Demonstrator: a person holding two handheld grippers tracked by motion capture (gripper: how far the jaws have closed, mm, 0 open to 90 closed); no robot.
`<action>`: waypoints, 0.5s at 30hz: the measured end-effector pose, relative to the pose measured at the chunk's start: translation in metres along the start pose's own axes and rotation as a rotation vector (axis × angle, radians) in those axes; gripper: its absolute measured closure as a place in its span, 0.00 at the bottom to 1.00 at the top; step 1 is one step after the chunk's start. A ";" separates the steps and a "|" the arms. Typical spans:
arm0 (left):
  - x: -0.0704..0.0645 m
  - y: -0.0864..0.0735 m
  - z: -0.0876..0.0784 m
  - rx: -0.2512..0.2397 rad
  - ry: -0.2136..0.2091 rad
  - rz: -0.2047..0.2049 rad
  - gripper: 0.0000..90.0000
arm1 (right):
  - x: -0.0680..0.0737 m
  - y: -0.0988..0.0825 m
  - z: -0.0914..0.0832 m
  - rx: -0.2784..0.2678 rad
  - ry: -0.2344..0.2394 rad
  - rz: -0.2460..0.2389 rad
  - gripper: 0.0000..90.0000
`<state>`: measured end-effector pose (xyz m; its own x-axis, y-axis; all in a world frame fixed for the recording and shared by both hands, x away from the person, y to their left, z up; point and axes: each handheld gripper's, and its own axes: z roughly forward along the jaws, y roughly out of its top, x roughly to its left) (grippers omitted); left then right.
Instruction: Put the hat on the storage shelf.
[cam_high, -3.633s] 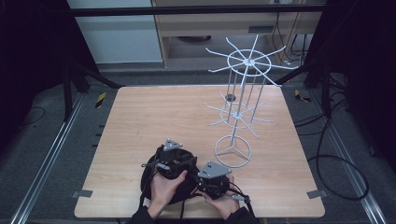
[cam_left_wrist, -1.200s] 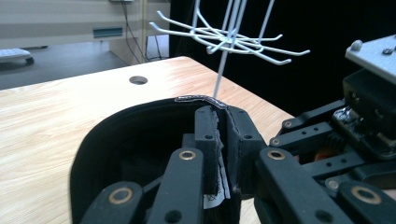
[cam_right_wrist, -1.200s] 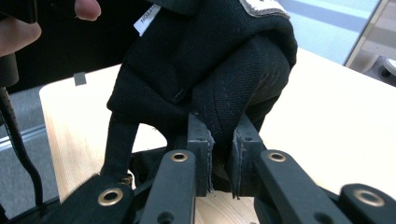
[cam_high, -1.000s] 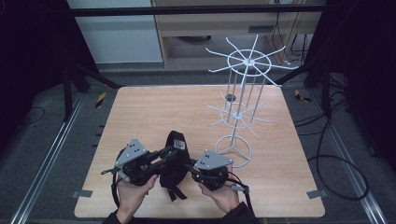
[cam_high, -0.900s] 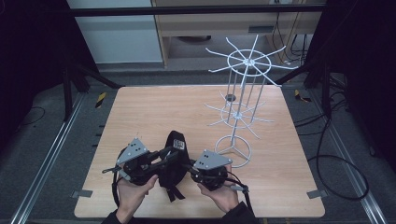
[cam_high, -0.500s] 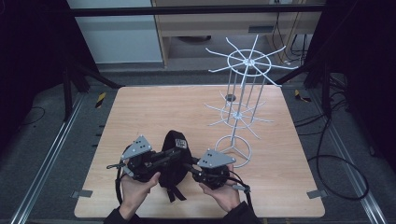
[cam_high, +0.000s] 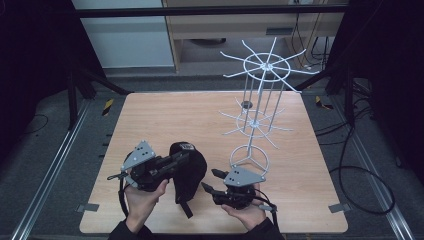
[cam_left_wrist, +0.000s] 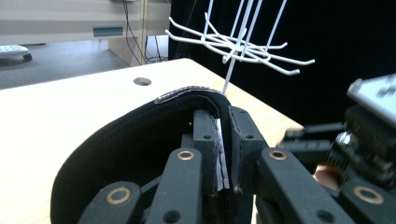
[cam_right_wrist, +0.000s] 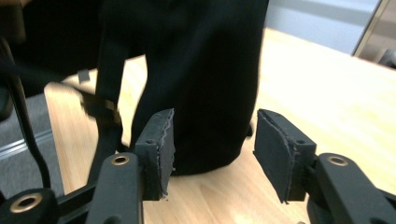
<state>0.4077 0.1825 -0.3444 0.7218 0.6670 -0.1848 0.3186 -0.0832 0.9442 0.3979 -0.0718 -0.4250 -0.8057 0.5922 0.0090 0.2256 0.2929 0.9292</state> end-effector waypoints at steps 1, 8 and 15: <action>0.000 0.001 0.000 -0.002 -0.006 -0.001 0.91 | 0.000 -0.003 0.003 0.011 0.001 -0.003 0.54; -0.005 0.005 -0.004 -0.021 -0.050 0.007 0.91 | -0.013 -0.015 0.020 0.037 -0.028 0.022 0.54; -0.010 0.005 -0.002 -0.019 -0.092 0.017 0.91 | -0.020 -0.018 0.028 0.011 -0.005 0.030 0.69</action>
<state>0.4009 0.1772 -0.3372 0.7807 0.5946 -0.1921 0.2945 -0.0790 0.9524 0.4250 -0.0675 -0.4527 -0.7958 0.6046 0.0351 0.2557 0.2829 0.9244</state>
